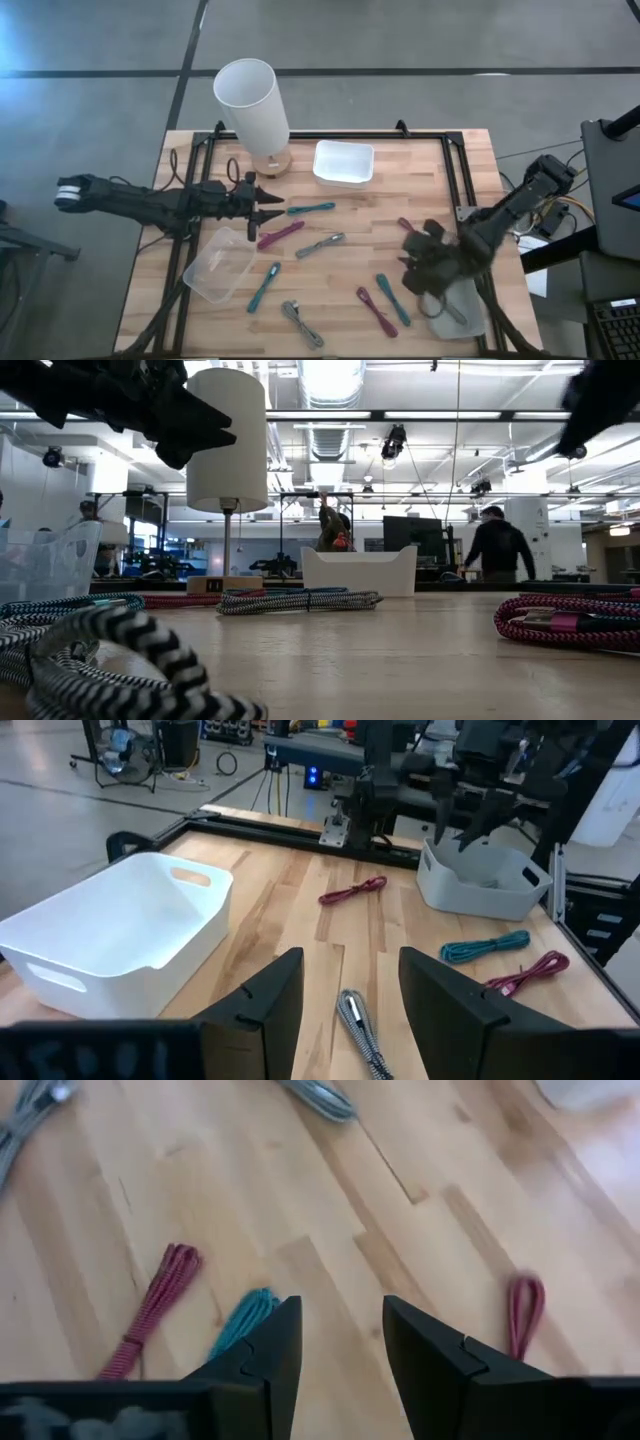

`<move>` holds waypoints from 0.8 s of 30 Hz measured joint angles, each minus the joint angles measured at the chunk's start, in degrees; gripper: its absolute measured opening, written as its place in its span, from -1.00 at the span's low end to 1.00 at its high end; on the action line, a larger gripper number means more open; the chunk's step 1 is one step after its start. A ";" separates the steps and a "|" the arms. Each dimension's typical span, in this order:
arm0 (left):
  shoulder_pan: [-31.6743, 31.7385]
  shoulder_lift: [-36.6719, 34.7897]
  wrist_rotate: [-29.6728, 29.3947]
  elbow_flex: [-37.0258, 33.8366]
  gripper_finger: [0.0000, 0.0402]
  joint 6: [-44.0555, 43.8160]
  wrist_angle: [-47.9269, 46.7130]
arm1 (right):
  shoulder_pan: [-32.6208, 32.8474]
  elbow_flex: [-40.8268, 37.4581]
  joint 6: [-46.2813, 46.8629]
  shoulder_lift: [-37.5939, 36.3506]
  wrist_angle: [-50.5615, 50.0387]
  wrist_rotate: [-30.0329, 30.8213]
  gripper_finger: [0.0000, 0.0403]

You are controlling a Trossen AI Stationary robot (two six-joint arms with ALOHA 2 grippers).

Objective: Pick & Place USB Port
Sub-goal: Put the top white charger cable into the gray bin

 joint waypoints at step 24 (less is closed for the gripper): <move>0.01 2.45 0.17 1.27 -0.16 -0.15 0.05 | -27.94 -4.62 -57.04 19.84 45.10 -17.72 -0.32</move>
